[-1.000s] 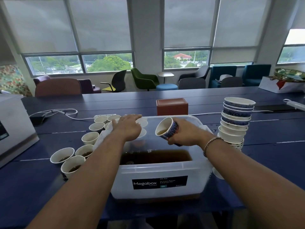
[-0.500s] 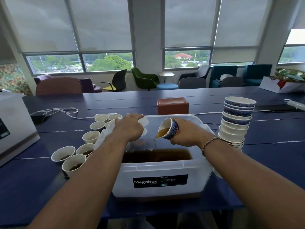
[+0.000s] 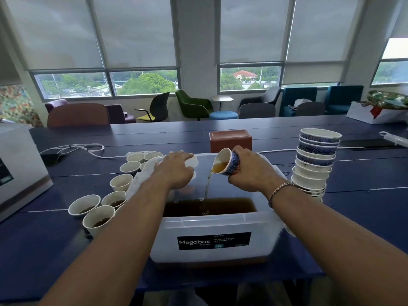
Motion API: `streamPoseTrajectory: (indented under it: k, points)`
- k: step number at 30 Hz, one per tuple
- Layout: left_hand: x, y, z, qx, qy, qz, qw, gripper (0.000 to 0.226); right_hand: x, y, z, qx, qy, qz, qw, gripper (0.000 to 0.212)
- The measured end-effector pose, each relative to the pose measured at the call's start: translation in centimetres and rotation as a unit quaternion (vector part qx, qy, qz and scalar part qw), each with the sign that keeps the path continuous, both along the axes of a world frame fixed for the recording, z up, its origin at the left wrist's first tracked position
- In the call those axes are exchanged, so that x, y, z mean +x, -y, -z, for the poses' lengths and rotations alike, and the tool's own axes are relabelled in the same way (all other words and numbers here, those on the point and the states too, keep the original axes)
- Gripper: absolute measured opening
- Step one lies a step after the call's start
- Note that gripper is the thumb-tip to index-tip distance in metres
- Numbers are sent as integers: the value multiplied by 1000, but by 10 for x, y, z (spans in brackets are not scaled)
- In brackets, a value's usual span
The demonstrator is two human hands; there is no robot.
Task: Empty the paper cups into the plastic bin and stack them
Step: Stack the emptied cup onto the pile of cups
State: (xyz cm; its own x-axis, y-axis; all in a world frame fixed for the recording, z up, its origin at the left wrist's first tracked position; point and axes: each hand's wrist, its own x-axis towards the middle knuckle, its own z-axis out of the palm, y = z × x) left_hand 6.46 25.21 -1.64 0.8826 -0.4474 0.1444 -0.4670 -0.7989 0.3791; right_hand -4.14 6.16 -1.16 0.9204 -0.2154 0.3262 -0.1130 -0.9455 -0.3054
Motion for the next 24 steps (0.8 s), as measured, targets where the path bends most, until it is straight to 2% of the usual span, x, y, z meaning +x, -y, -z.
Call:
streamPoseTrajectory:
  k: [5, 11, 24]
  points:
    - [0, 0, 1, -5, -1, -2, 1000, 53, 1, 0, -1, -16, 16, 17, 1000, 65]
    - [-5, -1, -2, 20, -3, 9, 1000, 65, 1, 0, -1, -23, 13, 25, 999, 68]
    - [-4, -1, -1, 24, -5, 11, 1000, 66, -3, -3, -5, -43, 39, 39, 998, 66]
